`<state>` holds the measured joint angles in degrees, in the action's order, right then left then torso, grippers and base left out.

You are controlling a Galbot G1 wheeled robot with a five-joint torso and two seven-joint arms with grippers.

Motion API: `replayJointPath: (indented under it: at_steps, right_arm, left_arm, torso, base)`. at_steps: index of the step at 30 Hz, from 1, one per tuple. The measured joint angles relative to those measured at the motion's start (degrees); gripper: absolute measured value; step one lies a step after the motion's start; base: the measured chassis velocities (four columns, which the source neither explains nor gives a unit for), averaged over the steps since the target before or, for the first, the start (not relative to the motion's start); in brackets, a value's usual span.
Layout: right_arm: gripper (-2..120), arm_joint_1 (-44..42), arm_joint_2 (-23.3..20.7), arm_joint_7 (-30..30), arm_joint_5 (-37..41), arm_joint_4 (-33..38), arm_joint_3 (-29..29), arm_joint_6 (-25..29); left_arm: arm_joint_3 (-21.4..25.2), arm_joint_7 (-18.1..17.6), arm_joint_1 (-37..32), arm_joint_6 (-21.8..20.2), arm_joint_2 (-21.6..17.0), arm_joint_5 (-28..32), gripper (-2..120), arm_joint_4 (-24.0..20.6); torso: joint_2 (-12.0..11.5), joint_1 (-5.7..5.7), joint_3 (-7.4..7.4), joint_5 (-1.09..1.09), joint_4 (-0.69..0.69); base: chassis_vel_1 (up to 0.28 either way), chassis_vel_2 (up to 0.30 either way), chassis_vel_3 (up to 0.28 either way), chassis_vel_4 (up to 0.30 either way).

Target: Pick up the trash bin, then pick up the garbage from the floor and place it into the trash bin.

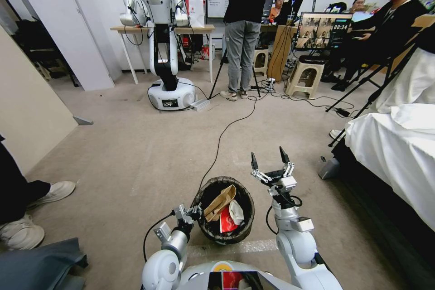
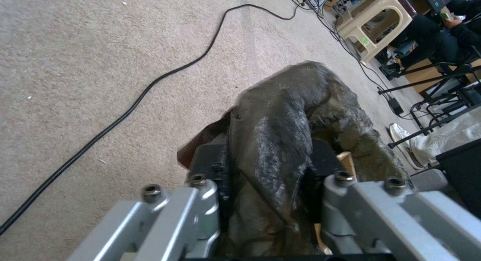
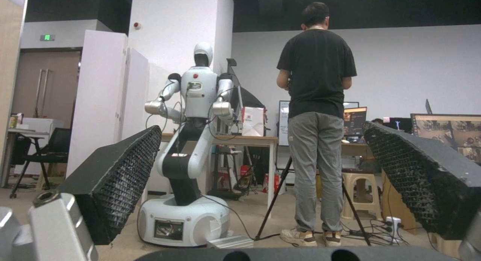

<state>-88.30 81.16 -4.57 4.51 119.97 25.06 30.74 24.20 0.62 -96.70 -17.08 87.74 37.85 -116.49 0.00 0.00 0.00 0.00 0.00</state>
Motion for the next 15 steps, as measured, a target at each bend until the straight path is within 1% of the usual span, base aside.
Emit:
replayJointPath:
  at_steps: [1,3,5,15]
  right_arm:
    - [100,0.1,0.0,0.0,0.0,-0.1,0.0,0.0]
    - [100,0.1,0.0,0.0,0.0,-0.2,0.0,0.0]
    - [100,0.1,0.0,-0.1,0.0,-0.4,0.0,0.1]
    - [100,0.4,0.3,-0.4,-0.2,-1.2,-0.5,0.2]
  left_arm:
    - [0.0,0.0,0.1,0.0,0.0,0.0,35,0.1]
    - [0.1,0.0,0.1,0.0,0.0,0.1,36,0.1]
    - [0.3,0.0,0.2,0.0,0.0,0.2,41,0.1]
    - [0.5,0.0,0.1,0.1,0.0,0.2,46,-0.8]
  torso:
    - [0.0,0.0,0.0,-0.01,0.0]
    - [0.0,0.0,0.0,-0.01,0.0]
    - [0.0,0.0,0.0,-0.01,0.0]
    - [0.0,0.0,0.0,-0.01,0.0]
  base:
    - [0.0,0.0,0.0,0.0]
    - [0.0,0.0,0.0,0.0]
    - [0.0,0.0,0.0,0.0]
    - [0.0,0.0,0.0,0.0]
